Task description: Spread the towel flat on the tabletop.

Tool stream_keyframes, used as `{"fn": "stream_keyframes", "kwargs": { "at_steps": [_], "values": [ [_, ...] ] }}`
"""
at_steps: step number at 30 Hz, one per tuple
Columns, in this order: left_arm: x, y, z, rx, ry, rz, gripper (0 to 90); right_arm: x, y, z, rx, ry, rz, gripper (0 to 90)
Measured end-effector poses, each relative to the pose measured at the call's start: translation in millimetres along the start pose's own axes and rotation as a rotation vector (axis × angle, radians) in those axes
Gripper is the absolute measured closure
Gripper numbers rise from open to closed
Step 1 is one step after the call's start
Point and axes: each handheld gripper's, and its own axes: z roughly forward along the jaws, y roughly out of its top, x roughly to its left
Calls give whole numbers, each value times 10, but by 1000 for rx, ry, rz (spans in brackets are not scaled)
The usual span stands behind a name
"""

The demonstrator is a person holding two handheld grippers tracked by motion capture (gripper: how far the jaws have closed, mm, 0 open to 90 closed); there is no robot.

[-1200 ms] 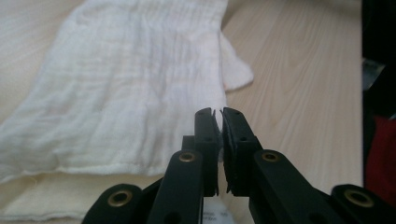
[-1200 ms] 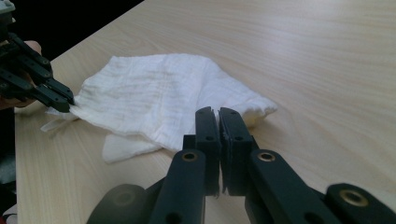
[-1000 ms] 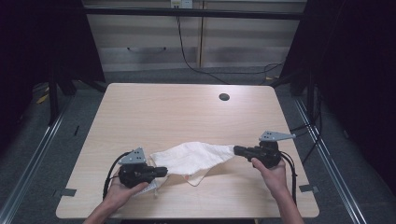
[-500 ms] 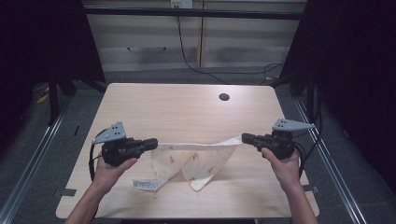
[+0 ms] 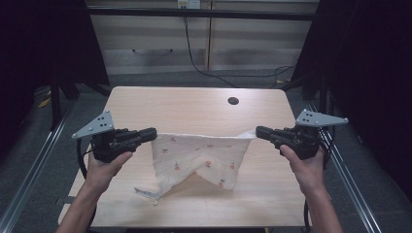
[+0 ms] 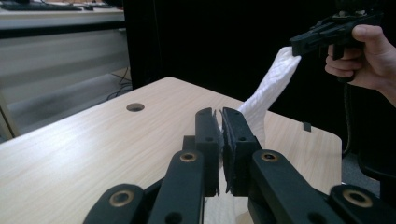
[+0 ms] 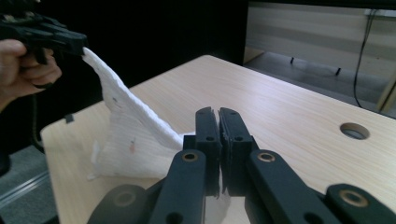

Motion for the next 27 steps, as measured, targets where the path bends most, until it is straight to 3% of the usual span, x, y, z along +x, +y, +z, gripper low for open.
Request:
{"fn": "stream_keyframes", "kwargs": {
  "at_steps": [7,12,15,18,23,27],
  "values": [
    [-75,140,-106,-29,-5,14,861,128,92,-152,-35,-9,-19,874],
    [-141,258,-96,-27,-5,33,861,220,232,-305,-50,-36,-39,873],
    [-116,288,-38,-18,-1,21,860,208,272,-329,-38,-57,-24,874],
    [11,228,106,17,9,2,860,93,230,-226,1,-86,13,874],
    [284,37,377,77,38,-63,860,-217,63,76,62,-115,66,874],
    [455,-83,528,109,64,-87,860,-383,-37,262,67,-113,93,873]
  ]
}}
